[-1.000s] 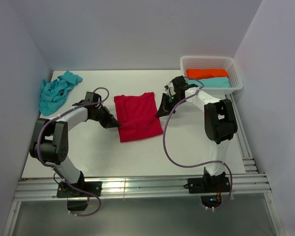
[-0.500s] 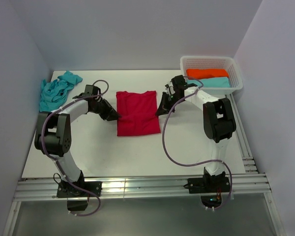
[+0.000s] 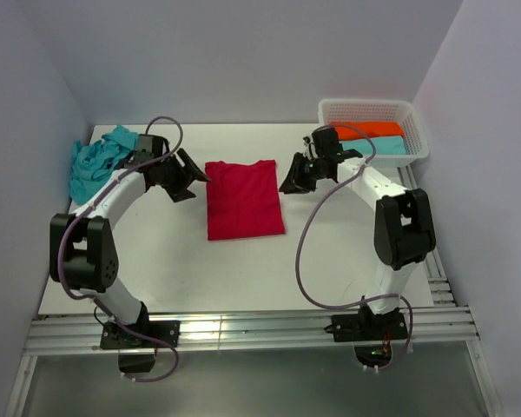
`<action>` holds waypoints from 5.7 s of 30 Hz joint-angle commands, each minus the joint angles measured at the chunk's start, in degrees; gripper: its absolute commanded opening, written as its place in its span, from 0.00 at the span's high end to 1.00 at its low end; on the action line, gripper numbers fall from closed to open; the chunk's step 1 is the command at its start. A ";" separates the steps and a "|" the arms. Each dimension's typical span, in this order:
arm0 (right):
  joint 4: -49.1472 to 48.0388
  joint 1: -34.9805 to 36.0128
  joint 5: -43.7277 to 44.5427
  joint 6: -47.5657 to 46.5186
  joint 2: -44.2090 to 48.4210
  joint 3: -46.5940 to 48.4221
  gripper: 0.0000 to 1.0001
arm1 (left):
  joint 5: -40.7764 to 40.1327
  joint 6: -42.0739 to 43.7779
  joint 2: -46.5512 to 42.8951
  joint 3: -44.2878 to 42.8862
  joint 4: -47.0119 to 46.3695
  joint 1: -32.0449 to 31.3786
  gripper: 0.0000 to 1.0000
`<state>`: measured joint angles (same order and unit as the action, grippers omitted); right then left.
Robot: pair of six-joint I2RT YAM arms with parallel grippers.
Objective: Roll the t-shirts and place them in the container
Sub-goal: Roll the tshirt
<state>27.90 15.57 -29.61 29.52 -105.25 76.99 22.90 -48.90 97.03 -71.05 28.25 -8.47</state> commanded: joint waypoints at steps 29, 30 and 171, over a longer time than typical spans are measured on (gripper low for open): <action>7.45 3.77 -1.33 1.15 -15.86 9.06 1.00 | 3.39 9.17 12.99 1.35 -5.75 -3.92 0.79; 6.65 3.41 -1.77 1.50 -14.82 8.36 1.00 | 3.73 9.70 13.61 0.83 -5.84 -3.49 0.80; -0.57 15.81 16.69 3.01 44.70 -36.49 1.00 | -18.78 -2.69 -40.44 36.24 -8.21 -30.92 1.00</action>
<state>26.41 33.50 -10.94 34.20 -59.33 36.16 0.45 -54.04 55.96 -31.66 19.25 -41.65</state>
